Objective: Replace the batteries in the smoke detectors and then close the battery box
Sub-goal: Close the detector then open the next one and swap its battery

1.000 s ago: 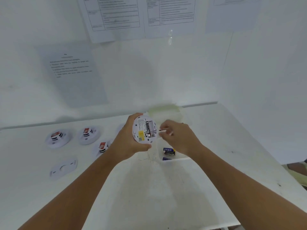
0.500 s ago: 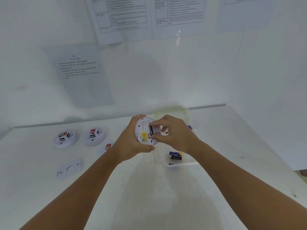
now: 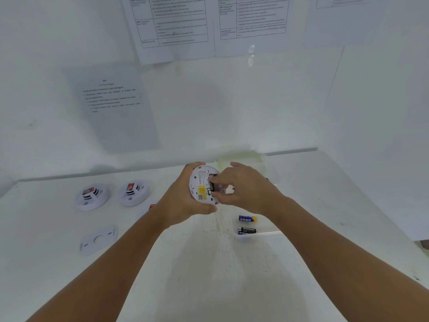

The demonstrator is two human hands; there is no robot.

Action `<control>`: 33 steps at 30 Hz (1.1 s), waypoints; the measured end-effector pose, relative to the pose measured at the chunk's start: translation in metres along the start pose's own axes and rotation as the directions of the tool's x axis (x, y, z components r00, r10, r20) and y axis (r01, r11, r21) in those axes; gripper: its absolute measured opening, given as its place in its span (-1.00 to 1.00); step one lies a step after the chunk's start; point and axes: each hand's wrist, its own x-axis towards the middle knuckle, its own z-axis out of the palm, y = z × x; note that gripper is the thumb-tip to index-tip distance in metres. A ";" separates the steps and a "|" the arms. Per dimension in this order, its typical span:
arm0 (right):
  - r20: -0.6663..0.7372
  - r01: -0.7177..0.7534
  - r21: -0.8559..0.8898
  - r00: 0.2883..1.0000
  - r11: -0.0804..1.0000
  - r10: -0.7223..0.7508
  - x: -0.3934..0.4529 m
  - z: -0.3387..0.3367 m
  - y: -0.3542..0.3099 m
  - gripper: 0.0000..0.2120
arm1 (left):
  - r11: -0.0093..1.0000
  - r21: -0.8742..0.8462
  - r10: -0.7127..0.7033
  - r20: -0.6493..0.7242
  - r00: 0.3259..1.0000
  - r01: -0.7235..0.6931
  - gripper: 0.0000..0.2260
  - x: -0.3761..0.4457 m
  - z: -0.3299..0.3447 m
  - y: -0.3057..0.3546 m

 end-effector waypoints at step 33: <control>0.256 -0.588 0.480 0.804 0.651 0.538 -0.029 0.003 0.009 -0.76 | 0.989 0.145 0.036 -0.148 0.988 -0.014 -0.11 0.021 0.000 -0.012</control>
